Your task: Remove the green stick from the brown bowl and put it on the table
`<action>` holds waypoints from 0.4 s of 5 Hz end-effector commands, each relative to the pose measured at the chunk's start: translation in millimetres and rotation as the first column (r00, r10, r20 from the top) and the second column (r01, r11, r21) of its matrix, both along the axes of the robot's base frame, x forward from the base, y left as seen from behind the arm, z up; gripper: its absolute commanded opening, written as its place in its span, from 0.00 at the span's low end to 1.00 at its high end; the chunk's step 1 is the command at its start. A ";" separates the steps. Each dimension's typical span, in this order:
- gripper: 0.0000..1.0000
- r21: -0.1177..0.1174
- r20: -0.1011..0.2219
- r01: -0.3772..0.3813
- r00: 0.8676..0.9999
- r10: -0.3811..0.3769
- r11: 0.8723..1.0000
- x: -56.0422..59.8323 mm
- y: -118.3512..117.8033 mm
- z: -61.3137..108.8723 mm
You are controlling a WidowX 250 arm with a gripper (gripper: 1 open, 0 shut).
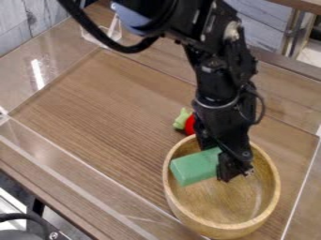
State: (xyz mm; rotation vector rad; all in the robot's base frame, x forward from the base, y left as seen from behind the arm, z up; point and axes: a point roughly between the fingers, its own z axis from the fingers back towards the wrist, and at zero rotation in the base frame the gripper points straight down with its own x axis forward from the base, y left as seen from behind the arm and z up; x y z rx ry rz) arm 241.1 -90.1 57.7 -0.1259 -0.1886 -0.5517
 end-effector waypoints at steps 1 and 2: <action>0.00 0.000 0.047 -0.044 0.998 0.043 0.999 6.2 -7.1 23.3; 0.00 0.004 0.061 -0.084 0.995 0.084 0.996 7.7 -13.0 39.3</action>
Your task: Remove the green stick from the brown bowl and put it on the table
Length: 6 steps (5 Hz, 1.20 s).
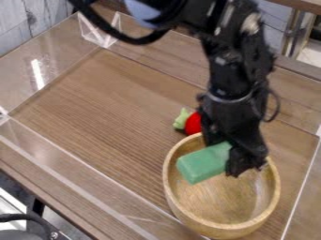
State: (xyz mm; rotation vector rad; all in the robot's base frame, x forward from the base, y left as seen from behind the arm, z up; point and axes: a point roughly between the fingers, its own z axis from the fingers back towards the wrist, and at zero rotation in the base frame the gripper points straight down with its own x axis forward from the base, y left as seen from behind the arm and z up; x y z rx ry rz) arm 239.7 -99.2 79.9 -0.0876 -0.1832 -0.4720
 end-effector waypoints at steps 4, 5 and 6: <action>0.00 0.048 0.066 -0.107 0.992 0.103 0.993 -0.9 105.1 19.3; 0.00 0.064 0.066 -0.109 0.992 0.105 0.992 3.5 142.4 25.1; 0.00 0.061 0.078 -0.137 0.988 0.132 0.989 10.6 139.7 7.0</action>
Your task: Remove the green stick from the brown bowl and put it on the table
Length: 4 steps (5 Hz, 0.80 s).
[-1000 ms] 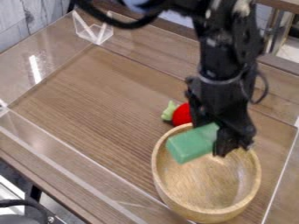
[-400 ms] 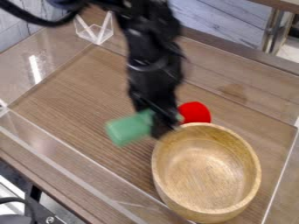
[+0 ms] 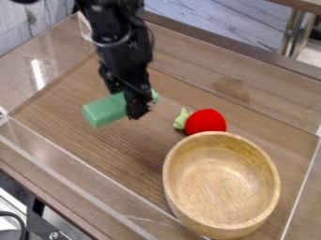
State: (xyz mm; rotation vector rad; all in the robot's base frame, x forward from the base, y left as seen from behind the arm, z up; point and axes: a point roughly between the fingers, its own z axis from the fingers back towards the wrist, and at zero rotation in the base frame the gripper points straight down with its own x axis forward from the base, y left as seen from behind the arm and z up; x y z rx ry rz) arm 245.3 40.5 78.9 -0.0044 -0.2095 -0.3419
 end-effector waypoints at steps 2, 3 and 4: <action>0.00 0.004 0.042 -0.033 0.999 0.033 0.999 9.7 0.8 -6.9; 0.00 0.007 0.045 -0.040 0.998 0.039 0.999 12.9 0.7 -5.9; 0.00 0.006 0.047 -0.028 0.999 0.028 1.000 14.0 8.2 -2.3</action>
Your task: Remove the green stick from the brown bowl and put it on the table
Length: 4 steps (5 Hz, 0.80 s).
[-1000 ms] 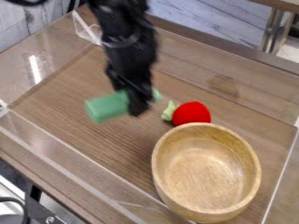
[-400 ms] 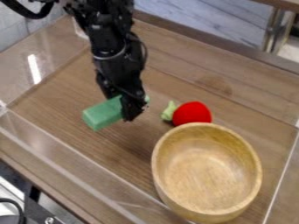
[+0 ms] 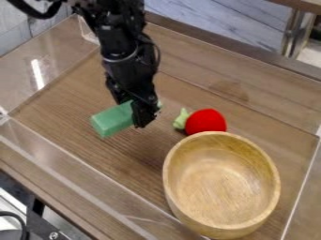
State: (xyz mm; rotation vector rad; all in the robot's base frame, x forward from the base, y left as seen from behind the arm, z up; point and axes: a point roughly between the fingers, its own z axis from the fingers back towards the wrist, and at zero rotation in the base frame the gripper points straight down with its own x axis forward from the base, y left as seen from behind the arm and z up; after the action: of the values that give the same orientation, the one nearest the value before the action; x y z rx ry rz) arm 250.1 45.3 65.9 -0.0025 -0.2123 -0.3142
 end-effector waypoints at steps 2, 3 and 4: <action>0.00 0.009 0.055 0.017 0.998 -0.018 1.000 16.8 6.1 29.3; 0.00 0.005 0.061 0.048 0.997 -0.048 0.999 23.5 -5.1 37.9; 0.00 0.001 0.064 0.090 0.994 -0.090 0.996 32.5 -25.0 31.6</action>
State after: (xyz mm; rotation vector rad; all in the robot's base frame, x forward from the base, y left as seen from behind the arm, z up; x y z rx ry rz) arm 270.8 19.2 82.3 -0.0250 -0.2170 -0.3981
